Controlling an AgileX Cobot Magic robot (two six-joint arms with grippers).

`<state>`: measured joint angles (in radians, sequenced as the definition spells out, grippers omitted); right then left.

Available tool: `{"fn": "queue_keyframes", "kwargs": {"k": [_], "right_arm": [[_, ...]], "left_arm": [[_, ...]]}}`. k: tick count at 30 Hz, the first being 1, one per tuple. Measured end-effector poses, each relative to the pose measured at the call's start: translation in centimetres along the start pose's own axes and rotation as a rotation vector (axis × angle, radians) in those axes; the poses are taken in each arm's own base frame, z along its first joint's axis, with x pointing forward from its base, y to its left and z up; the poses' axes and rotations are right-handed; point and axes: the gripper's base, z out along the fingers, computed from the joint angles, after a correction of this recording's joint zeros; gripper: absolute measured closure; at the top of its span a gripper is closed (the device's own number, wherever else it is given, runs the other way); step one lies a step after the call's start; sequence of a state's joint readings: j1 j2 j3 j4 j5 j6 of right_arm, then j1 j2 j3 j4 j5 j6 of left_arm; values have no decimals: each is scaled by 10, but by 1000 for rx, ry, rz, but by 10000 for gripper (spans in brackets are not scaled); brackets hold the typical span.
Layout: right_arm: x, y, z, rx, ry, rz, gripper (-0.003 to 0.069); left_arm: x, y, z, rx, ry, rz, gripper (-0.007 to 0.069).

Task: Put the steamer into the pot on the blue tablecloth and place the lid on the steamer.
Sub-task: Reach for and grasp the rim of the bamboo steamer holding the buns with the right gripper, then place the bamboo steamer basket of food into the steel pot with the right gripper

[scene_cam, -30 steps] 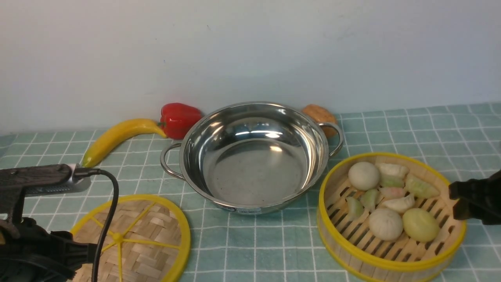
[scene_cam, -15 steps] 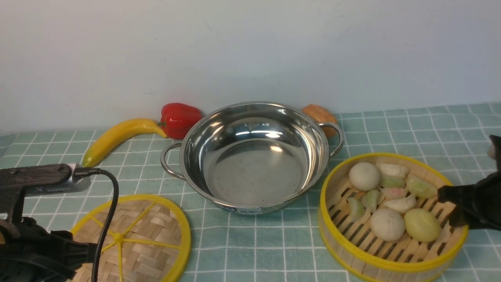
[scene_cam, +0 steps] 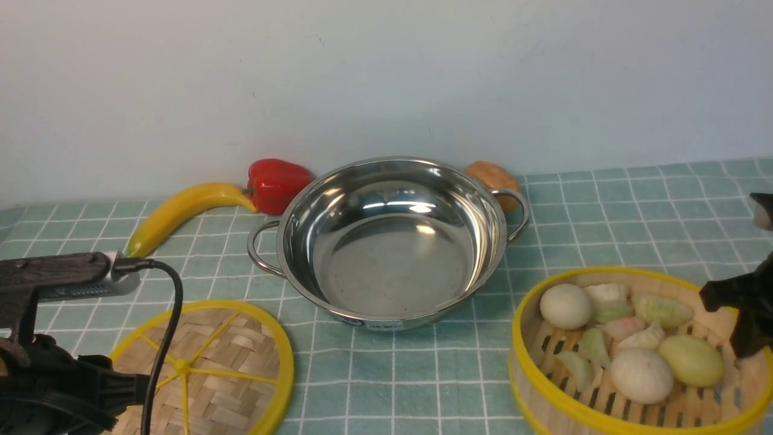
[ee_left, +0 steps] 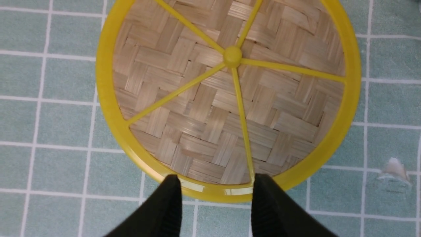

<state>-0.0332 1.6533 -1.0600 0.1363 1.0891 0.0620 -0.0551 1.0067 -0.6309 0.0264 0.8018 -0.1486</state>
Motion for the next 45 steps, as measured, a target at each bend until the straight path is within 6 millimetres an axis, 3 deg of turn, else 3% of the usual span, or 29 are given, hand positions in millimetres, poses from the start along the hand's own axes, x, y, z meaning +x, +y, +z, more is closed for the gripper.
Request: {"fn": "queue_keyframes", "kwargs": {"k": [4,13,16,17,18,20,22,23,27,30,31,32,33,34,41,45], "right_arm": [[-7,2,-16,-1,-12,-8,584],[-35,23,-92,-75,-207,-35,583],[-45,44,-112,-104,-281,-81,584],[-53,65,-122,-125,-320,-127,584],[-56,71,-124,-132,-328,-142,584],[-73,114,-126,-173,-361,-214,584],[-89,152,-117,-207,-372,-263,584],[-92,156,-111,-206,-362,-267,584],[-116,215,-78,-237,-373,-335,584],[-124,238,-51,-223,-362,-363,584],[-124,239,-52,-226,-366,-363,584],[-127,248,-34,-207,-353,-376,584],[-127,248,-35,-208,-355,-377,584],[-130,251,-20,-189,-340,-380,584],[-139,249,25,-115,-277,-373,584],[-139,249,36,-115,-254,-369,584]], "left_arm": [[0,0,0,0,0,0,340],[0,0,0,0,0,1,340],[0,0,0,0,0,1,340],[0,0,0,0,0,1,340],[0,0,0,0,0,1,340],[0,0,0,0,0,1,340],[0,0,0,0,0,1,340],[0,0,0,0,0,1,340],[0,0,0,-1,0,5,340],[0,0,0,-1,0,5,340],[0,0,0,-1,0,5,340],[0,0,0,-1,0,9,340],[0,0,0,-1,0,9,340],[0,0,0,-2,0,11,340],[0,0,0,-2,0,11,340],[0,0,0,-2,0,11,340]]}}
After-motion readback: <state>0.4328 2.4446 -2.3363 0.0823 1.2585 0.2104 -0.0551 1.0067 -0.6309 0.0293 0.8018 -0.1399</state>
